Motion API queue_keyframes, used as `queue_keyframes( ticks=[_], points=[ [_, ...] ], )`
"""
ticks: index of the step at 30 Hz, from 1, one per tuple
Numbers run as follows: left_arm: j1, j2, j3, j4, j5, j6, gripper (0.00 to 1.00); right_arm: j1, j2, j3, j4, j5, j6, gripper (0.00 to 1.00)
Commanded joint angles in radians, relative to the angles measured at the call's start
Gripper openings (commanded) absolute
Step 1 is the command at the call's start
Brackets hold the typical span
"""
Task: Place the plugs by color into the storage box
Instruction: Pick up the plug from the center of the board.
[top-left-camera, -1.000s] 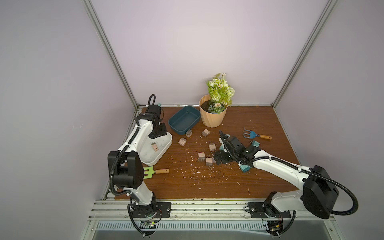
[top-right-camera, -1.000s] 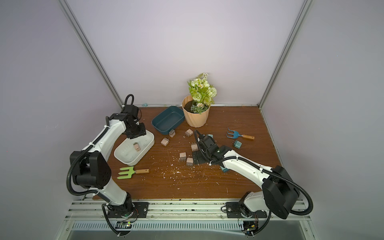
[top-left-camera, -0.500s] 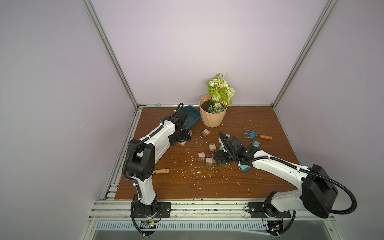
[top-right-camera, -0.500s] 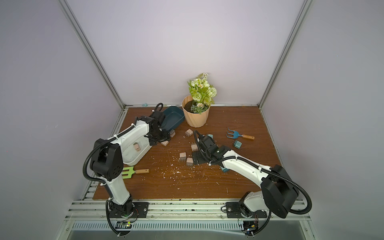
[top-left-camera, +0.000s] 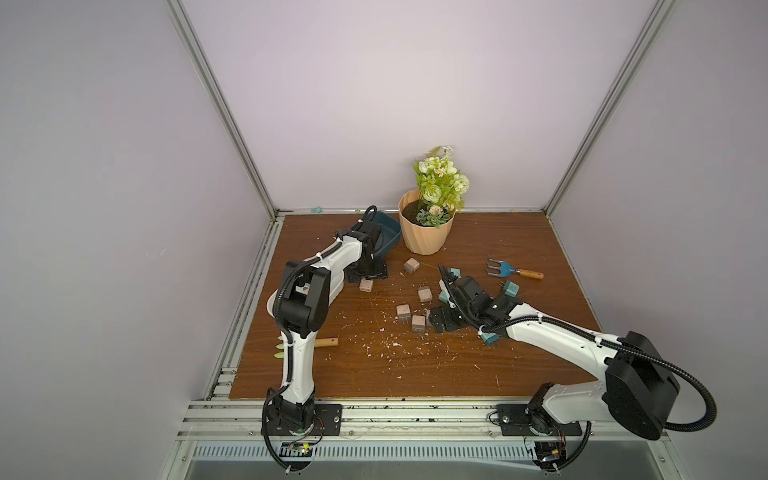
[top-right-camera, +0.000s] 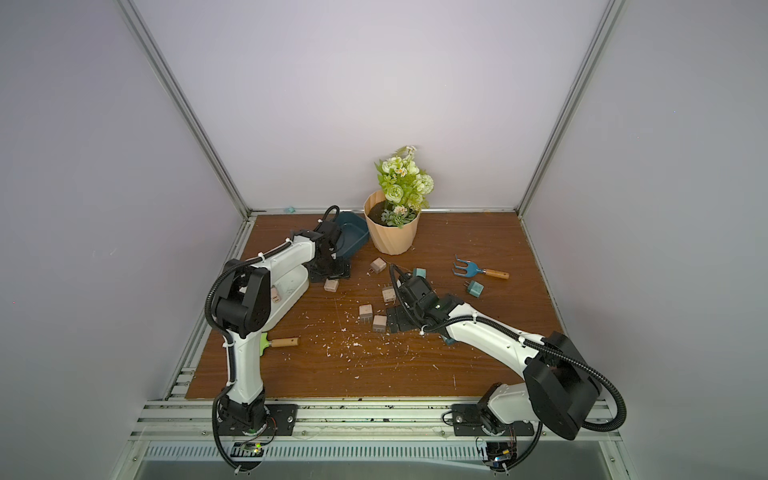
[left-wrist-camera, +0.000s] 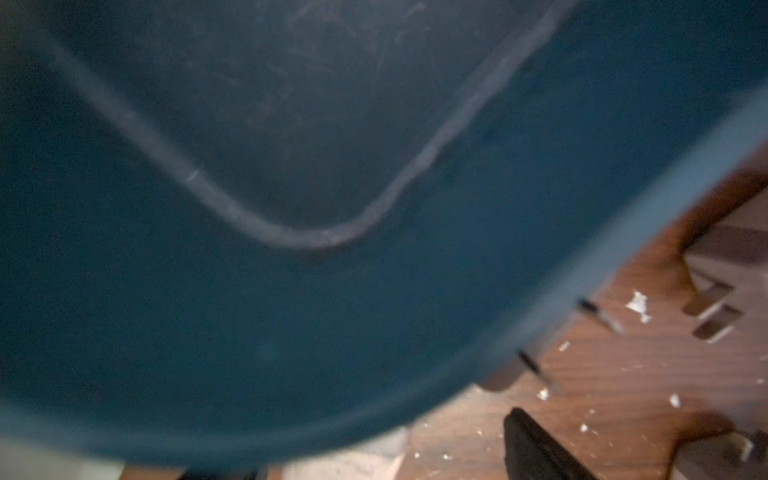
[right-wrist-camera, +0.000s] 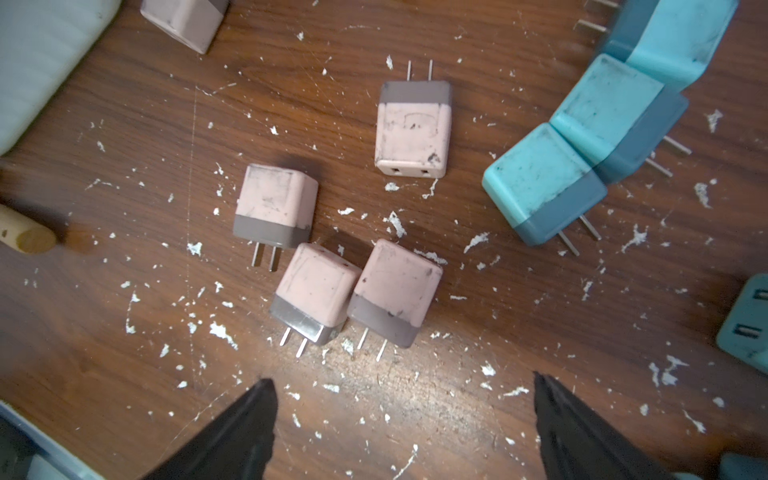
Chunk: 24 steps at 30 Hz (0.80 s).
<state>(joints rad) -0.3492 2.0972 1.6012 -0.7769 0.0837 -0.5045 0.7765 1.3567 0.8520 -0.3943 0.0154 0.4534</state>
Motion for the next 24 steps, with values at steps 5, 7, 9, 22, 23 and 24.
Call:
queue_keyframes(
  ticks=[5,7,9,22,23,24],
  points=[
    [-0.01,0.034,-0.03,0.039,-0.012,0.065,0.87,-0.002,-0.037,-0.014,-0.008,0.014,-0.011,0.99],
    [-0.013,0.039,-0.04,0.039,-0.014,0.06,0.79,-0.003,-0.037,-0.015,-0.008,0.015,-0.009,0.99],
    [-0.017,0.034,-0.059,0.043,-0.025,0.047,0.68,-0.002,-0.037,-0.015,-0.008,0.017,-0.01,0.99],
    [-0.019,-0.046,-0.184,0.054,-0.043,0.035,0.37,-0.004,-0.032,-0.007,0.0,0.021,-0.005,0.99],
    [-0.019,-0.056,-0.181,0.052,-0.041,0.036,0.37,-0.004,-0.032,-0.006,0.001,0.021,-0.004,0.99],
    [-0.018,-0.065,-0.175,0.047,-0.039,0.035,0.36,-0.003,-0.032,-0.006,0.003,0.022,-0.004,0.99]
  ],
)
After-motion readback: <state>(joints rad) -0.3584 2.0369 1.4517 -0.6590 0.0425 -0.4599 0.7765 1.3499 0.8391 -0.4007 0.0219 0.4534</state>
